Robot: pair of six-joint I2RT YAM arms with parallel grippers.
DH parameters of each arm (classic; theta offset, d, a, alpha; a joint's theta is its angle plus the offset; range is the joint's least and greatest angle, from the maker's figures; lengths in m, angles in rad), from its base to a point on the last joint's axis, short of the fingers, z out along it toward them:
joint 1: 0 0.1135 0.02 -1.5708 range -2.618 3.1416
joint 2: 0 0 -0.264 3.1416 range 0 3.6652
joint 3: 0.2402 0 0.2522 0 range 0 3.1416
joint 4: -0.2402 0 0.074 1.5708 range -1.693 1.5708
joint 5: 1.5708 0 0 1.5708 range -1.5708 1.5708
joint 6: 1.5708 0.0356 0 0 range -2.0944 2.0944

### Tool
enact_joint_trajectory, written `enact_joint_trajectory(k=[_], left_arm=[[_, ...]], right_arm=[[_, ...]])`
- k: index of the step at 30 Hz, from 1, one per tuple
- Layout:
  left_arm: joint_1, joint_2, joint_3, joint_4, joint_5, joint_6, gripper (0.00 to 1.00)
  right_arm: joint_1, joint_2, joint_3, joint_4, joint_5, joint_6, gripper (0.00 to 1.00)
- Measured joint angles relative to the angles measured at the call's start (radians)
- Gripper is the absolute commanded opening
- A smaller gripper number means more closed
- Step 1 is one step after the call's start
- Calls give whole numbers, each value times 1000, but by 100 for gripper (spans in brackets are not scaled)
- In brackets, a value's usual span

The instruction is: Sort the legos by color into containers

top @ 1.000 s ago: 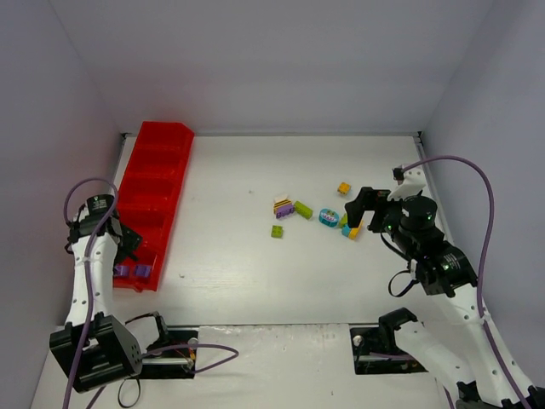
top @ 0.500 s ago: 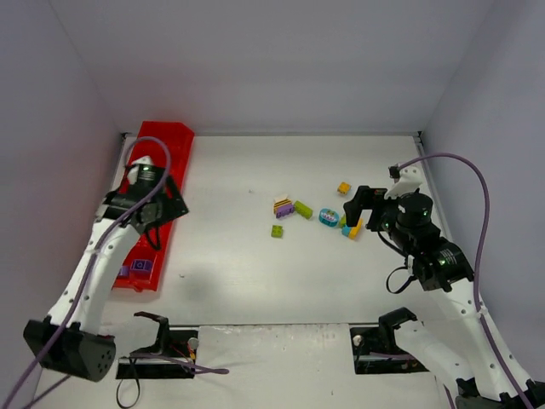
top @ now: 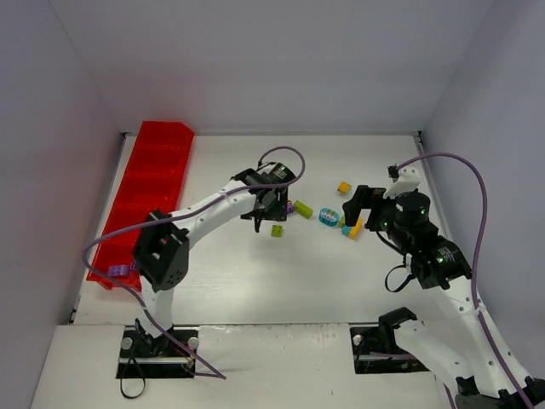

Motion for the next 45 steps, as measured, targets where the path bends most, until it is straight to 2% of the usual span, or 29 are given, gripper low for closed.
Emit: enact_joint_trajectory(k=[5, 10, 13, 15, 18, 19, 24, 28, 32, 37, 41, 45], left_arm=[[-31, 174, 107, 19, 38, 9, 66], [-36, 266, 146, 21, 71, 23, 59], [-36, 303, 153, 23, 85, 31, 48], [-36, 325, 158, 23, 91, 32, 32], [-36, 346, 174, 20, 95, 35, 12], [-36, 346, 178, 21, 94, 36, 8], [-33, 309, 138, 26, 72, 22, 5], [-6, 160, 2, 16, 38, -7, 5], [100, -55, -144, 2, 2, -36, 5], [330, -291, -288, -26, -47, -47, 5], [504, -396, -363, -50, -66, -23, 5], [661, -435, -412, -50, -66, 29, 6]], right_arm=[[0, 0, -17, 0, 0, 2, 100], [0, -5, -21, -2, 3, 4, 100], [0, -13, -23, -2, 7, 4, 100], [0, -19, -26, -2, 8, 4, 100], [0, -26, -34, -2, 10, 4, 100], [0, -27, -37, -3, 10, 4, 100], [0, -32, -42, -10, 10, 4, 100], [0, -35, -42, -14, 10, 2, 100], [0, -35, -42, -15, 10, -2, 100], [0, -30, -42, -16, 10, -9, 100], [0, -25, -42, -16, 8, -16, 100], [0, -24, -42, -16, 3, -22, 100]])
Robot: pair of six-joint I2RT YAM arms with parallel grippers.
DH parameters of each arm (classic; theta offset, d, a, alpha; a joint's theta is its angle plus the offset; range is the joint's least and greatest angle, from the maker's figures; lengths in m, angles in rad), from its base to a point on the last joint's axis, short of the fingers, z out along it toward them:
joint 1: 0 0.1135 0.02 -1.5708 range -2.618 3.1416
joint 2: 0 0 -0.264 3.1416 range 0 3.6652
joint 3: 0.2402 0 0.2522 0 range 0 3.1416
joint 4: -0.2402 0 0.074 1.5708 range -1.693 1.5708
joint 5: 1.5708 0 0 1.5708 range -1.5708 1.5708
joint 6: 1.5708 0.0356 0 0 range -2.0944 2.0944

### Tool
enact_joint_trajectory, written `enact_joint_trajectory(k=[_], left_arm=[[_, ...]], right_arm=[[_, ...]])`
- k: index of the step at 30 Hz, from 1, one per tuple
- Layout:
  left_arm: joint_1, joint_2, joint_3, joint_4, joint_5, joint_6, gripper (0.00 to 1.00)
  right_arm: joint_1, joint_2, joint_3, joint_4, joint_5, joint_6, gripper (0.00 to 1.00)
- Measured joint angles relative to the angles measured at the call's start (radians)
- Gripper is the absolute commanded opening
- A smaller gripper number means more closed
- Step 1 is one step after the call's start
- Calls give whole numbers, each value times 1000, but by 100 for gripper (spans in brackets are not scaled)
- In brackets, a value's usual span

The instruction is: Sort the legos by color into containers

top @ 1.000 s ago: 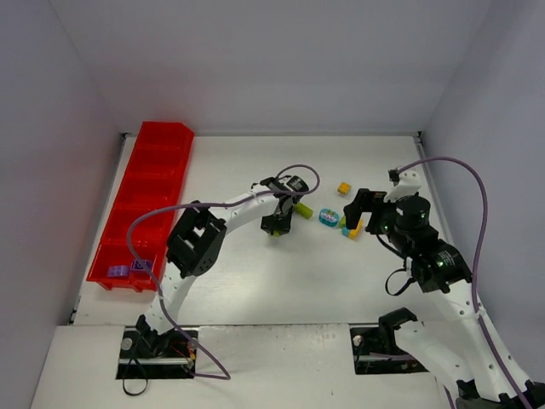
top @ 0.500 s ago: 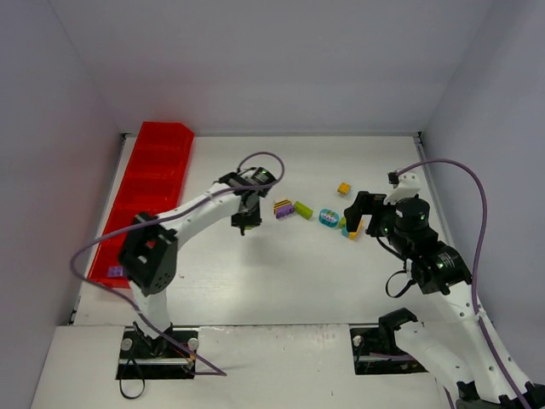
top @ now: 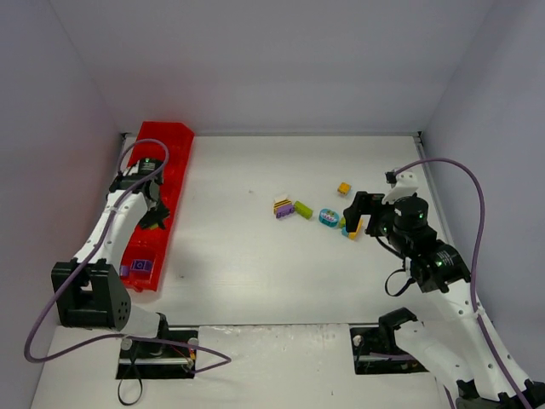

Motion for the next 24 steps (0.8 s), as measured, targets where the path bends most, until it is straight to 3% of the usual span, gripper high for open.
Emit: enact_joint_trajectory(k=[7, 13, 20, 24], left_arm=[[167, 29, -7, 16, 1, 80, 33], [198, 61, -7, 43, 13, 106, 60], [190, 56, -7, 53, 64, 105, 65], [106, 32, 5, 56, 79, 105, 65]], right_arm=[[0, 0, 0, 0, -3, -5, 100], [0, 0, 0, 0, -4, -5, 100], [0, 0, 0, 0, -4, -5, 100], [0, 7, 0, 0, -3, -5, 100]])
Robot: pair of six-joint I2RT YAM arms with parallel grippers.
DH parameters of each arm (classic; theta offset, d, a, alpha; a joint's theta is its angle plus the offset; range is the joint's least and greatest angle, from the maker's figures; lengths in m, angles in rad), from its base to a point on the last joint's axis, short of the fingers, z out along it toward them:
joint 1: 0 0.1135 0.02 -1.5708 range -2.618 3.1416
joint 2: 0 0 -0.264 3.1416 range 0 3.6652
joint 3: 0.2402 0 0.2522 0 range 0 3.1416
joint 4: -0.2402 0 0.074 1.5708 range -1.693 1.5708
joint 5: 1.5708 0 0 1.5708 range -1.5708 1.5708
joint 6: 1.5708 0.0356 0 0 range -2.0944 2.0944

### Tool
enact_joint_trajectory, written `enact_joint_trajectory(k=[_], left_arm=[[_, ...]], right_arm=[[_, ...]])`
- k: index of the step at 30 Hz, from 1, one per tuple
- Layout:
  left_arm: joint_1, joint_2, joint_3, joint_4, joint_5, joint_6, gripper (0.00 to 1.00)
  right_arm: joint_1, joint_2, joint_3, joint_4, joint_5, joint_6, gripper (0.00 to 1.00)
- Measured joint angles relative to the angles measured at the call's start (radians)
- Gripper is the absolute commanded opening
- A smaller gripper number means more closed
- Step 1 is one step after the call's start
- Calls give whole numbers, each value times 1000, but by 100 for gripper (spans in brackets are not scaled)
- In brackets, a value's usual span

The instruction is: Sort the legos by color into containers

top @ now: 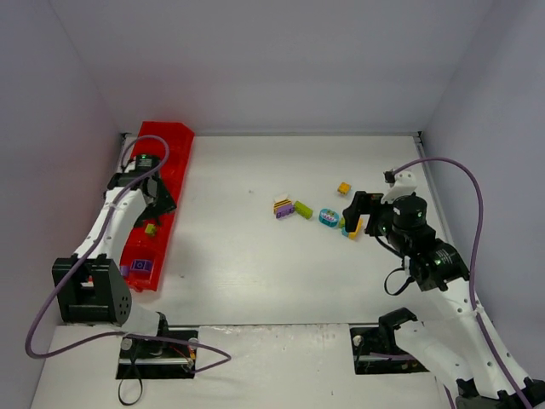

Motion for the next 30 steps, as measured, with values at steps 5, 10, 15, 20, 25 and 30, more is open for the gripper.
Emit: enact_joint_trajectory(k=[5, 10, 15, 20, 25, 30], left_arm=[[-272, 10, 100, 51, 27, 28, 65], [-480, 145, 288, 111, 54, 84, 65], [-602, 321, 435, 140, 72, 132, 64], [-645, 371, 428, 143, 114, 135, 64], [-634, 305, 362, 136, 117, 135, 64], [-605, 190, 293, 119, 124, 126, 64]], right_arm=[[0, 25, 0, 0, 0, 0, 99], [0, 32, 0, 0, 0, 1, 97], [0, 64, 0, 1, 0, 3, 83], [0, 182, 25, 12, -29, -1, 72], [0, 317, 35, 57, -88, -21, 68], [4, 459, 61, 108, -128, -52, 62]])
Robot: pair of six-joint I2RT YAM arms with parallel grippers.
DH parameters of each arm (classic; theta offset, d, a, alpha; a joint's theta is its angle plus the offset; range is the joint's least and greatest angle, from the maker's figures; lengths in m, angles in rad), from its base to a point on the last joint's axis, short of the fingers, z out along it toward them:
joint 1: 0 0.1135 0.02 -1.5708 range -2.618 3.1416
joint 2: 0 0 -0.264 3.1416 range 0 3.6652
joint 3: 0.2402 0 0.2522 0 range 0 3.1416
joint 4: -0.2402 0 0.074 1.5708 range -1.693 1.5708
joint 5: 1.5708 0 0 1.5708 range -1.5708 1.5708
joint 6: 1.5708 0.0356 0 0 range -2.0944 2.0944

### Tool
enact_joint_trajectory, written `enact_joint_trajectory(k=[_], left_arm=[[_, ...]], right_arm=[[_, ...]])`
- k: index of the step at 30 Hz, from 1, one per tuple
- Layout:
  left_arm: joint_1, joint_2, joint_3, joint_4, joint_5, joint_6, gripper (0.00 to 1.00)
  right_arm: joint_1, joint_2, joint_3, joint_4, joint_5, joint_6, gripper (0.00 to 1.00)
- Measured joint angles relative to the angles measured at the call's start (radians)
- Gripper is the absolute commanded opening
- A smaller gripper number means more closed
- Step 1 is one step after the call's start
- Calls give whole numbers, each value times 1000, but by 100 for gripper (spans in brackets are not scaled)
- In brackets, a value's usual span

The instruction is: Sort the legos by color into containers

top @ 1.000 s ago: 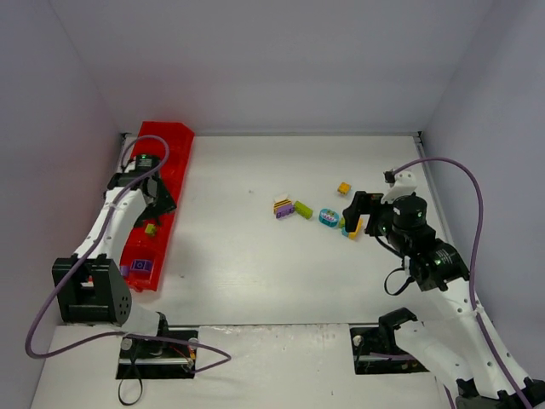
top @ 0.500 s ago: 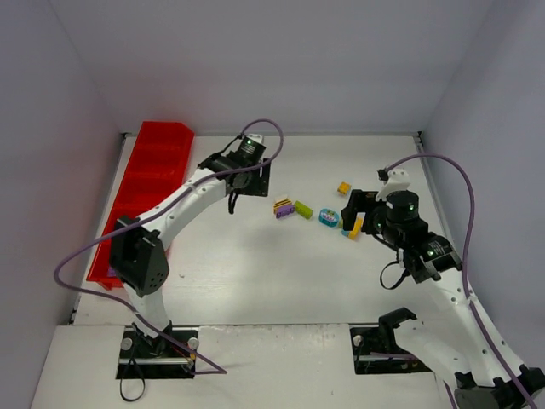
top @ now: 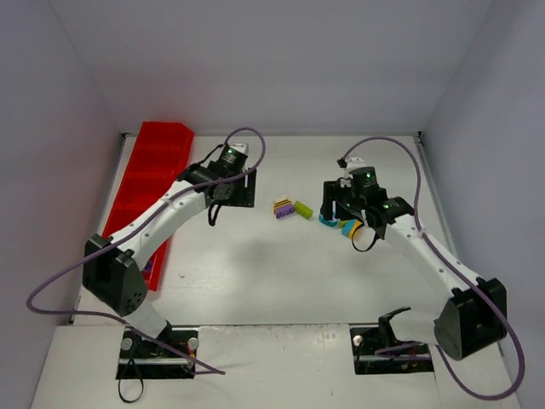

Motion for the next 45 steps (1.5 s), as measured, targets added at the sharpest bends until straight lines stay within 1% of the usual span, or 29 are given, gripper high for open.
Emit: enact_joint_trajectory(k=[5, 11, 18, 24, 27, 29, 32, 33, 35, 36, 39, 42, 45], left_arm=[[90, -136, -106, -12, 31, -8, 64], [196, -240, -203, -27, 63, -4, 64], [216, -310, -250, -40, 107, 20, 64], [248, -330, -257, -42, 135, 45, 64], [254, -341, -269, -42, 142, 58, 64], [254, -351, -283, -43, 145, 63, 64], [254, -362, -302, -44, 151, 66, 64], [254, -365, -306, -48, 152, 68, 64], [254, -366, -306, -50, 155, 69, 64], [254, -367, -306, -50, 158, 71, 64], [254, -369, -306, -49, 171, 70, 64], [254, -369, -305, -43, 196, 61, 64], [254, -369, -293, -28, 241, 42, 64]], right_arm=[[25, 155, 46, 69, -25, -33, 60], [65, 367, 144, 133, -42, -105, 59], [74, 509, 171, 181, -60, -168, 58], [74, 610, 193, 203, -52, -218, 57], [74, 656, 206, 223, -47, -240, 54], [74, 678, 209, 237, -44, -252, 51], [74, 692, 209, 245, -42, -269, 38], [74, 694, 209, 249, -39, -276, 31], [74, 694, 209, 257, -35, -287, 22], [74, 694, 209, 262, -33, -288, 13], [74, 687, 193, 285, -20, -290, 0], [83, 642, 148, 291, 1, -290, 0], [104, 550, 102, 286, 20, -290, 0]])
